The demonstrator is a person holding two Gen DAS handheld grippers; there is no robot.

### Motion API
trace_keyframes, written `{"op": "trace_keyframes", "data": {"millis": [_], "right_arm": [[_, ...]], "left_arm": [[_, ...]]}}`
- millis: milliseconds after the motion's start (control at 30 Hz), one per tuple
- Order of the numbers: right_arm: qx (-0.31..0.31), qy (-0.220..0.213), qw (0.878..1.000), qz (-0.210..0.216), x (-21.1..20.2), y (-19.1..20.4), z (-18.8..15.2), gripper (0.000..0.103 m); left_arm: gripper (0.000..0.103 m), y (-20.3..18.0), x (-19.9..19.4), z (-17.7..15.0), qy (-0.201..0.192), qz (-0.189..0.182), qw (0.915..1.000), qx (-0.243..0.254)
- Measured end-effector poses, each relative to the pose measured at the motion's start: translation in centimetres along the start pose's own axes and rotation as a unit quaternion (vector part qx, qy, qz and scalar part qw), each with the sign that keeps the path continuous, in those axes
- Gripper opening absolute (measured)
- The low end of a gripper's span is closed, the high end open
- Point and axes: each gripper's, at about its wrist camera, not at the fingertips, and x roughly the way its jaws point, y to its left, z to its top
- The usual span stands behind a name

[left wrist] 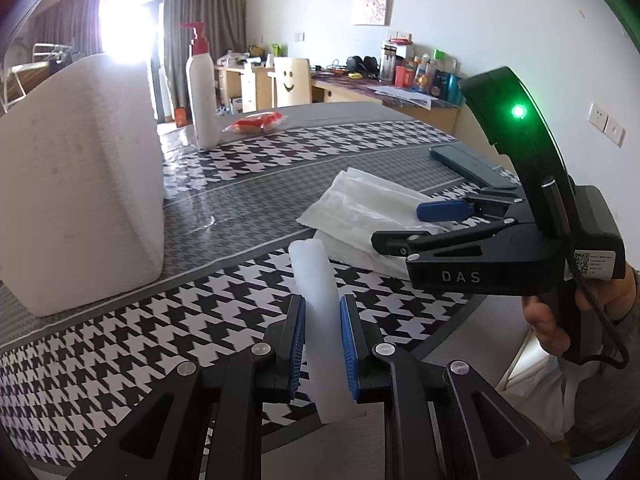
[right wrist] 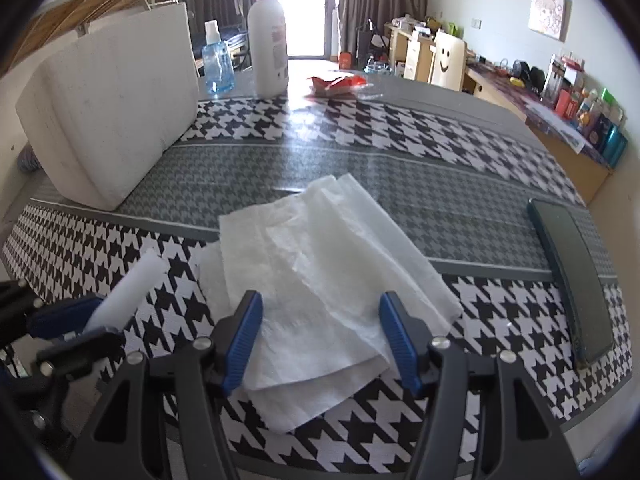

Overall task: Organize soft objects
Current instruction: 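Lift the tissue with the right tool while the left tool lifts the foam stick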

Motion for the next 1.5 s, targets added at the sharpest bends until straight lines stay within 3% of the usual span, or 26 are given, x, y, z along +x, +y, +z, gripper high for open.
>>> {"op": "trace_keyframes", "data": {"millis": [167,267,433,467,800,1333,1500], "right_arm": [[-0.001,0.002,1.000,-0.001,0.1,0.3,0.1,0.063],[-0.001,0.003,1.000,0.002,-0.1,0.4,0.1,0.050],[-0.001,0.006,1.000,0.006,-0.4,0.8,0.2,0.011],[0.001,0.004,1.000,0.008,-0.4,0.8,0.1,0.010],[0.021,-0.051,0.998,0.027,-4.1,2.0,1.0,0.006],[0.045,-0.092,0.994,0.030,-7.1,2.3,1.8,0.006],[0.046,-0.107,0.993,0.030,-7.9,2.1,2.3,0.006]], "left_arm": [[0.019,0.6,-0.5,0.2,-0.009,0.005,0.9999,-0.004],[0.019,1.1,-0.9,0.2,-0.014,0.007,0.9998,-0.009],[0.019,2.2,-1.9,0.2,-0.025,0.012,0.9996,-0.009],[0.019,2.5,-2.0,0.3,-0.028,0.014,0.9995,-0.010],[0.019,4.1,-3.8,1.0,-0.053,0.022,0.9982,-0.016],[0.019,3.6,-5.9,3.4,-0.097,0.012,0.9952,0.008],[0.019,3.5,-6.7,3.9,-0.115,0.026,0.9929,0.019]]}}
